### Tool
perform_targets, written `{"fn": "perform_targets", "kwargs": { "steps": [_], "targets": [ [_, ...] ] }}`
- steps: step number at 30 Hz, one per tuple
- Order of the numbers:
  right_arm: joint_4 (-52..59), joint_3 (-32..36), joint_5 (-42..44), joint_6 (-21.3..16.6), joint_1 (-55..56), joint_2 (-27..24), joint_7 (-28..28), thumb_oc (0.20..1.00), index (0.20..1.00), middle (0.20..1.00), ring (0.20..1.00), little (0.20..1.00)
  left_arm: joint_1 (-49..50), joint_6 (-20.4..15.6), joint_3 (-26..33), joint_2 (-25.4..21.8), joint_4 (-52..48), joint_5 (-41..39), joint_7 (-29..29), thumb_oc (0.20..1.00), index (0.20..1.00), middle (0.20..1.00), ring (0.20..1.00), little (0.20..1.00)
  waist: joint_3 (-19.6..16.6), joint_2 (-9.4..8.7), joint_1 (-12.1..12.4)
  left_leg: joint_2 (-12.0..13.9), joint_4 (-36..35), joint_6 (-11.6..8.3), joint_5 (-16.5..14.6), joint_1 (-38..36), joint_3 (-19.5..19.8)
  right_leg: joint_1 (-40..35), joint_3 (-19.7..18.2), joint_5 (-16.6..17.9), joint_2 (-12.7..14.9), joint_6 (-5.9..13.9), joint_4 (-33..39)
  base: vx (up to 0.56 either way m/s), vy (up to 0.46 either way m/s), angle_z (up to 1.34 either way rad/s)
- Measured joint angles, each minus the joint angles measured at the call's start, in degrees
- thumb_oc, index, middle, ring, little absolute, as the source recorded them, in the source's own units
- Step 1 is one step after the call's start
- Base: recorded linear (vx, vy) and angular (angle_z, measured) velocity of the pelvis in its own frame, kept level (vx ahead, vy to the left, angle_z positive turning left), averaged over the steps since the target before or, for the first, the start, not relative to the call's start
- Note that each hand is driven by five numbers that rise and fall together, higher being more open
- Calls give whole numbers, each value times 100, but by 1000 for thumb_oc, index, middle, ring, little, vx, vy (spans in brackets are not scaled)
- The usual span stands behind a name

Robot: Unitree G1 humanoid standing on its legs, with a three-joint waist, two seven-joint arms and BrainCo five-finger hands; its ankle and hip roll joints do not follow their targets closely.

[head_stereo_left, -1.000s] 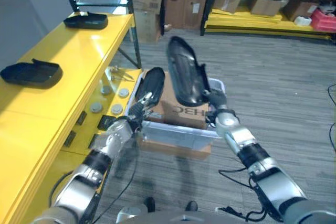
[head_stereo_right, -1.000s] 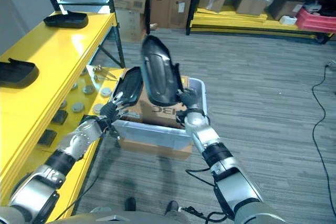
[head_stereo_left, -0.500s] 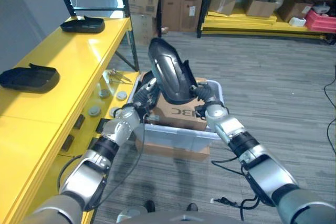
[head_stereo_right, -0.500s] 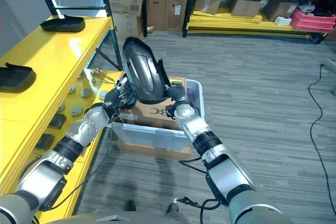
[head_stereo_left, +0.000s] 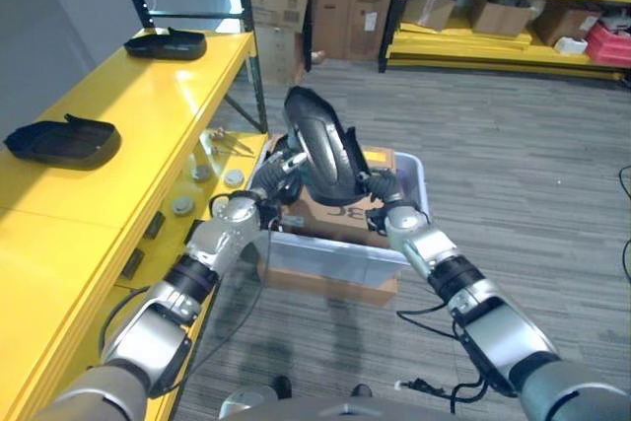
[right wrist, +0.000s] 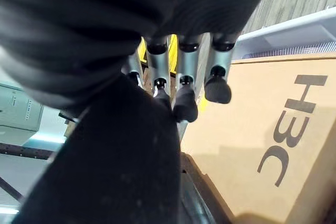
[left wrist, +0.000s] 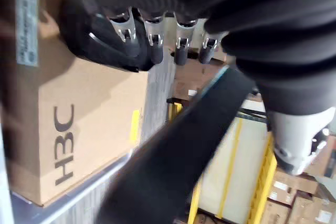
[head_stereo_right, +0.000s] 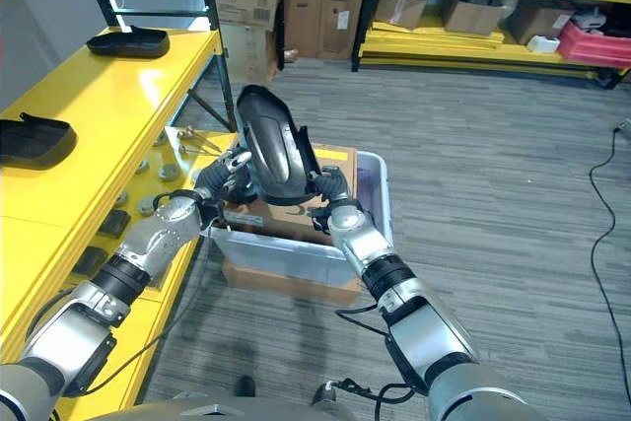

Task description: Move parts from the plastic box to the shelf.

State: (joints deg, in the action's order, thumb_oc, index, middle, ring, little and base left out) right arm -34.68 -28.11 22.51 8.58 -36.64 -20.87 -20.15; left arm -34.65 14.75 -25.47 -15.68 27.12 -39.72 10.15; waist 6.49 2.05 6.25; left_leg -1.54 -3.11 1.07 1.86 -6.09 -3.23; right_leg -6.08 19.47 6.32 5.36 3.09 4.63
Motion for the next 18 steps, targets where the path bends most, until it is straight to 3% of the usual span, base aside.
{"fn": "perform_targets", "kwargs": {
  "steps": [3,18],
  "targets": [
    [2,0,70,2,-10,-6,-14,200,200,200,200,200,12,86,15,-10,596,8,116,1000,1000,1000,1000,1000,-1,1,21,0,0,-2,2,4,3,1,3,0,1,0,0,0,0,0],
    [-243,-544,-35,63,-7,372,87,200,200,200,200,200,10,-142,-18,220,252,92,21,1000,1000,1000,1000,1000,-1,1,24,-1,3,-5,7,2,12,-3,12,0,3,0,0,0,0,0]
  ]
}}
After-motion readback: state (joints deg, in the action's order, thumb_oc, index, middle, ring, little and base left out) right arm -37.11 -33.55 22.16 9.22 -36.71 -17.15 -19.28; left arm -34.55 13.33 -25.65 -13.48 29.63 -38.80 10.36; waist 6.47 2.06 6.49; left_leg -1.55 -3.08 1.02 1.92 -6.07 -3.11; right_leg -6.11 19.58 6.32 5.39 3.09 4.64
